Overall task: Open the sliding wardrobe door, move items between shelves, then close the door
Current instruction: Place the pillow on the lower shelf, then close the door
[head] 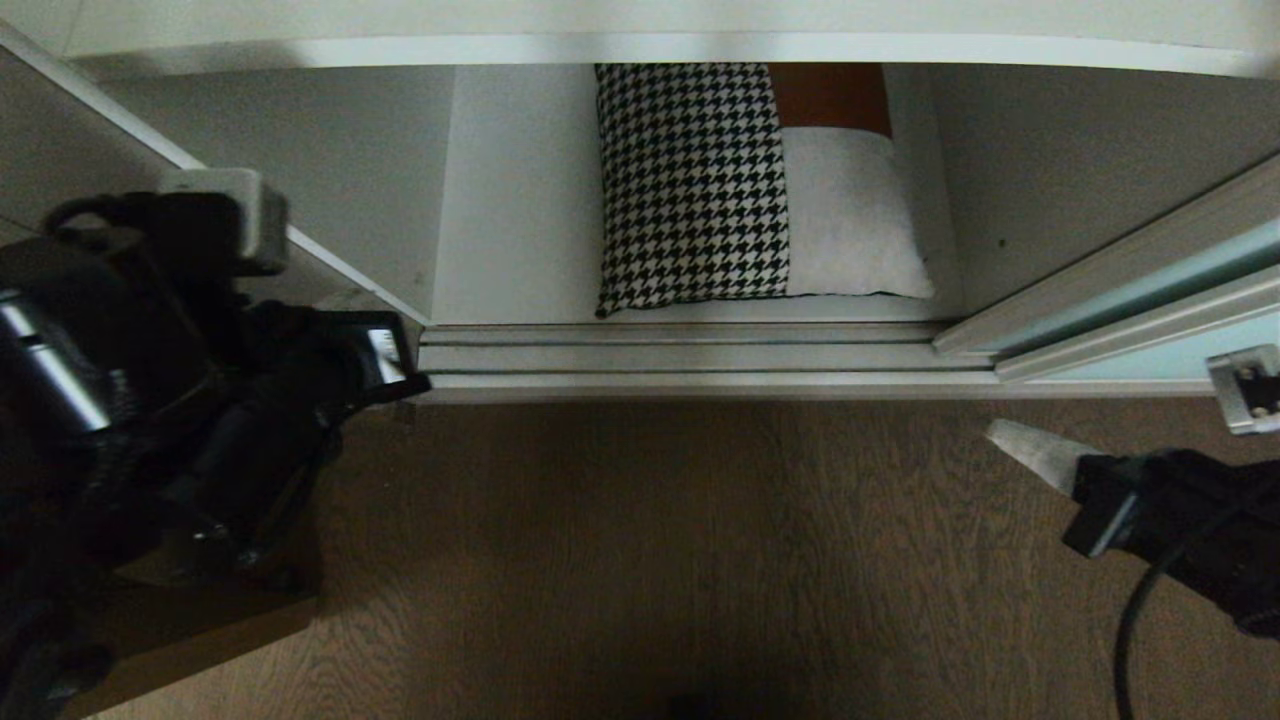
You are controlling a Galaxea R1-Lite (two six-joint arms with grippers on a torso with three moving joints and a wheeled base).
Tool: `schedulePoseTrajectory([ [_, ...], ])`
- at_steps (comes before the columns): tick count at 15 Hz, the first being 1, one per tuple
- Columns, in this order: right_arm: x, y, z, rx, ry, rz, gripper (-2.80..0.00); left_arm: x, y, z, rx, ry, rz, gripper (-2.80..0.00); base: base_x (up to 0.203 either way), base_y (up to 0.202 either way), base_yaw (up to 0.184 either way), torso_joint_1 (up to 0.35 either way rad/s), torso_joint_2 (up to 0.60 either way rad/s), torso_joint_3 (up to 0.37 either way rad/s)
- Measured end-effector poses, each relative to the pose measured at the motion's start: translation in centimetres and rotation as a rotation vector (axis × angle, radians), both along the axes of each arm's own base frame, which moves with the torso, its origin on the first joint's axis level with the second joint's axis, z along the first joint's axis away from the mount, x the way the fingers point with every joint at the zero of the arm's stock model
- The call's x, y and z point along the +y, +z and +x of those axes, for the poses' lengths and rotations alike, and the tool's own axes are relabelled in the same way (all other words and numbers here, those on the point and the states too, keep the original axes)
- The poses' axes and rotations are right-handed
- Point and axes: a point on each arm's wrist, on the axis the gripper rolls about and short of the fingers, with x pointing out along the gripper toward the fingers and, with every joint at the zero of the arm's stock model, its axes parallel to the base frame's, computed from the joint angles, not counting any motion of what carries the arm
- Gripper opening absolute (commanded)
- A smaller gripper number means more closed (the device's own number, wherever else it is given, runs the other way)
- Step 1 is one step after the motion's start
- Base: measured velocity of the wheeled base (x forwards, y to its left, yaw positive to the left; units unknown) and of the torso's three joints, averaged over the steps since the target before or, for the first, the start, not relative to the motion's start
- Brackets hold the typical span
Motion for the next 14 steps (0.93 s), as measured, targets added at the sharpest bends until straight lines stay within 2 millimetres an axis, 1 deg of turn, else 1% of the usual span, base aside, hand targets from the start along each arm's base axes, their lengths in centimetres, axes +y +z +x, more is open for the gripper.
schedulePoseTrajectory([
  [2, -0.8, 1.1, -3.8, -0.012, -0.027, -0.009, -2.8, 3.0, 0.3, -2.5, -0.02, 0.091, -0.007, -2.8, 0.0, 0.0, 0.0, 0.0, 0.0, 0.0],
  [5, -2.2, 2.6, -9.9, -0.037, -0.056, -0.003, -2.8, 6.7, 0.3, -6.5, -0.051, 0.218, -0.019, -2.8, 0.0, 0.0, 0.0, 0.0, 0.0, 0.0],
  [7, -3.1, 3.0, -14.1, -0.037, -0.072, 0.002, -2.8, 8.5, 0.0, -9.1, -0.087, 0.293, -0.03, -2.8, 0.0, 0.0, 0.0, 0.0, 0.0, 0.0],
  [9, -4.0, 2.8, -17.8, 0.004, -0.125, 0.028, -2.8, 9.6, -0.6, -11.5, -0.111, 0.359, -0.036, -2.8, 0.0, 0.0, 0.0, 0.0, 0.0, 0.0],
  [10, -4.4, 2.3, -19.1, 0.043, -0.182, 0.052, -2.8, 10.0, -1.0, -12.6, -0.122, 0.38, -0.038, -2.8, 0.0, 0.0, 0.0, 0.0, 0.0, 0.0],
  [11, -4.7, 2.1, -20.0, 0.058, -0.24, 0.076, -2.8, 10.2, -1.6, -13.6, -0.126, 0.395, -0.038, -2.8, 0.0, 0.0, 0.0, 0.0, 0.0, 0.0],
  [14, -5.0, 2.2, -21.1, 0.006, -0.269, 0.098, -2.8, 10.8, -2.8, -15.9, -0.142, 0.459, -0.037, -2.8, 0.0, 0.0, 0.0, 0.0, 0.0, 0.0],
])
